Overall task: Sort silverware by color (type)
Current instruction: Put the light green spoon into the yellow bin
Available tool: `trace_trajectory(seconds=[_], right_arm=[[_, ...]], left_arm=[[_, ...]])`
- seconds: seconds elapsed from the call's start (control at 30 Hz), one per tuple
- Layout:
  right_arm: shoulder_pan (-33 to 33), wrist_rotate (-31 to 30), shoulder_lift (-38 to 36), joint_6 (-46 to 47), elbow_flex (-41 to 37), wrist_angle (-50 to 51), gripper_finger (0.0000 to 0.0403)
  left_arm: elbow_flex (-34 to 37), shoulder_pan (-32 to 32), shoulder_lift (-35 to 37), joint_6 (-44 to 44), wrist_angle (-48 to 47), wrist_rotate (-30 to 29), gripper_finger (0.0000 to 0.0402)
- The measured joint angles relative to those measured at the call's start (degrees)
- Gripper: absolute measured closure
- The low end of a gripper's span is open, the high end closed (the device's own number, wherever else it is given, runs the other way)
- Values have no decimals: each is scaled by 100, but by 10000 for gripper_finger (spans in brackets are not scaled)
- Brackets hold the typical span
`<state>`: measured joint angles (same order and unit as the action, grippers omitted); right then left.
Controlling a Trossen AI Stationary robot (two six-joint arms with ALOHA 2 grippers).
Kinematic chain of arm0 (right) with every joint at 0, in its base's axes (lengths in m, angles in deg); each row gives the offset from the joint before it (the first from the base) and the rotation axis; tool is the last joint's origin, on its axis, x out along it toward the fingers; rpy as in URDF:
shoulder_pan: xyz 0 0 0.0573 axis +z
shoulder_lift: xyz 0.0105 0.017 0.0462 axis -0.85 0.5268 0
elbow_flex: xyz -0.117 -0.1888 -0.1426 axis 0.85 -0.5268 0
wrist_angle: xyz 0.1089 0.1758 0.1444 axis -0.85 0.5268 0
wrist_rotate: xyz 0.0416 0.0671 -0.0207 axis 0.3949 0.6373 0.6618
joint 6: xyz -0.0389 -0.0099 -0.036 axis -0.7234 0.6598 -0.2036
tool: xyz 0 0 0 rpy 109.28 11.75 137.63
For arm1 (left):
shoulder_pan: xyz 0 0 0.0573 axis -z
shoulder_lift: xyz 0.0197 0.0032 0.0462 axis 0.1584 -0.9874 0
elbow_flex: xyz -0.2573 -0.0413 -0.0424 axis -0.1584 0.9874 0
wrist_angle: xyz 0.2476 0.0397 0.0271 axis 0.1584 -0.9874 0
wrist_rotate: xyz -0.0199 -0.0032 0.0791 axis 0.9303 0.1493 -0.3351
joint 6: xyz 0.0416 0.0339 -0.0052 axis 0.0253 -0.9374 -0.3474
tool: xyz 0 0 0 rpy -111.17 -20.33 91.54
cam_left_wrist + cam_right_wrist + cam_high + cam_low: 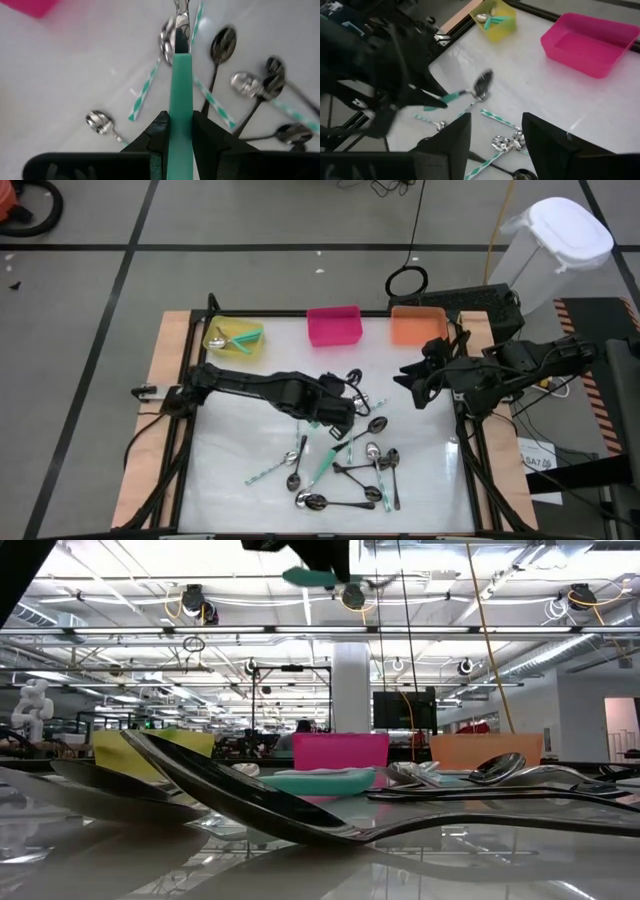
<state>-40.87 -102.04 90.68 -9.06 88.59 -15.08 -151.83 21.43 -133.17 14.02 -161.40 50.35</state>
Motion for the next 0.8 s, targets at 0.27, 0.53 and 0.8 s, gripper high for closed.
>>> trace_trajectory(seconds=[0.27, 0.53, 0.8], right_arm=[[-1, -242, 154, -299, 1, -321, 232], [-57, -244, 635, -1425, 2, -1848, 232], [-176, -222, 1013, -2216, 2, -3328, 232]], left_arm=[[2, -106, 654, 258, 72, -656, 344], [0, -248, 1305, 362, 1190, -1342, 344], [0, -395, 1541, 221, 1992, -1635, 344]])
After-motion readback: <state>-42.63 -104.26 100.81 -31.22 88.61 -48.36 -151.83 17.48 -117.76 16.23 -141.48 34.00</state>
